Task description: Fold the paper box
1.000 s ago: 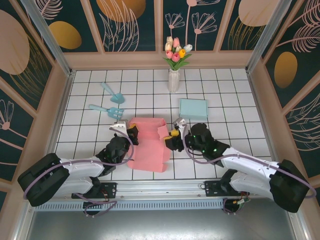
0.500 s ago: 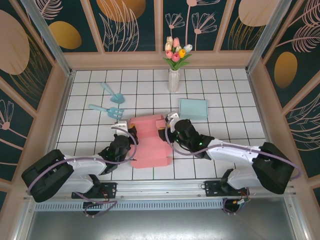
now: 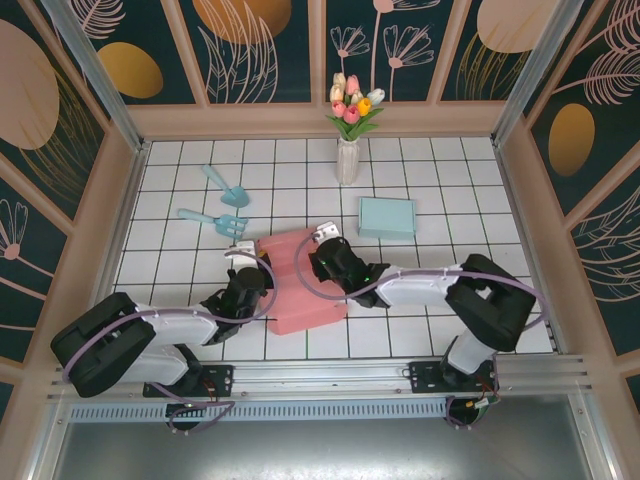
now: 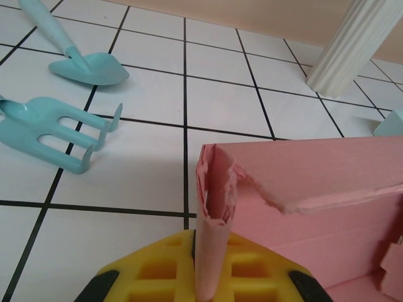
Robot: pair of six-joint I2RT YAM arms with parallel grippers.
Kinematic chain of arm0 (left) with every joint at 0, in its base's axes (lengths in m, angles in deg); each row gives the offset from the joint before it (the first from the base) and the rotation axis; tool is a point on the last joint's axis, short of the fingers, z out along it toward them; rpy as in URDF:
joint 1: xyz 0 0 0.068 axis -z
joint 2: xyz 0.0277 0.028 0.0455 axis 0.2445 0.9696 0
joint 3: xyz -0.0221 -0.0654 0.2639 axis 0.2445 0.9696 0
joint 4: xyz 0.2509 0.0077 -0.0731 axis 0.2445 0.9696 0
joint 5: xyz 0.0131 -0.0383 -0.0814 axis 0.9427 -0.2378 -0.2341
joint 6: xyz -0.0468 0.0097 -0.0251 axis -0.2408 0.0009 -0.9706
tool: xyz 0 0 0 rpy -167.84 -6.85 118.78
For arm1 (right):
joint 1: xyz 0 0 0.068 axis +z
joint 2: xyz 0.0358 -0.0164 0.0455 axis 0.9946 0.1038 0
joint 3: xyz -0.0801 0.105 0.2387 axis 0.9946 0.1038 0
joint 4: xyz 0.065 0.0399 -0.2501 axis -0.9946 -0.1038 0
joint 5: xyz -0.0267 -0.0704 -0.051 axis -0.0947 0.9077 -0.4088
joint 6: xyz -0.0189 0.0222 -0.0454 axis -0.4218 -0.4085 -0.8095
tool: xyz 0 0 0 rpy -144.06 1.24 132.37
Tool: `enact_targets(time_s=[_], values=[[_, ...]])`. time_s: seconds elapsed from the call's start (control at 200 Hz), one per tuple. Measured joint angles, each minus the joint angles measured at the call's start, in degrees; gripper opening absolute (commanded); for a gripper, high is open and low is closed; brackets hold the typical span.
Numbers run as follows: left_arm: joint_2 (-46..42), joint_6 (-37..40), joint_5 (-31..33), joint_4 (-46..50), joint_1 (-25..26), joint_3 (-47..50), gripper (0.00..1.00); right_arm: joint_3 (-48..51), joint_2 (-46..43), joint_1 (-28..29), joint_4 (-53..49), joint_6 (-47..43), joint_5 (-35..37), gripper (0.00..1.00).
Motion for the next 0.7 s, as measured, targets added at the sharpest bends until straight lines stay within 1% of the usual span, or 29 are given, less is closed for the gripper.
enact_targets(time_s=[0.045,0.07,0.18,0.3,0.395,0.56,0.641,0.701], values=[[0.00,-0.31,-0.04,0.63,0.00,-0.15,0.00,-0.24,1.05,0.07,0.13,-0.09,1.20,0.21],[0.00,-0.48,-0.02,1.09,0.00,-0.28,0.00,-0.37,1.55,0.13,0.15,0.04,1.86,0.18],[0.00,-2.47,0.04,4.33,0.09,-1.66,0.00,-1.40,3.48,0.48,0.31,0.35,5.62,0.15],[0.00,-6.03,1.70,10.32,0.11,-5.20,0.00,-4.39,5.70,1.36,-1.31,2.36,11.74,0.14],[0.00,-8.90,3.32,14.51,0.37,-7.50,0.00,-7.04,7.43,2.10,-3.23,4.79,16.04,0.14],[0.07,-12.15,4.31,18.38,0.96,-8.96,0.00,-10.40,9.46,2.97,-7.48,7.32,20.59,0.17],[0.20,-12.81,4.74,19.28,0.96,-9.27,0.00,-10.95,10.08,3.13,-7.50,6.64,20.72,0.19],[0.28,-12.85,5.03,19.61,0.96,-9.27,0.00,-10.03,9.92,3.13,-5.68,5.66,19.21,0.23]])
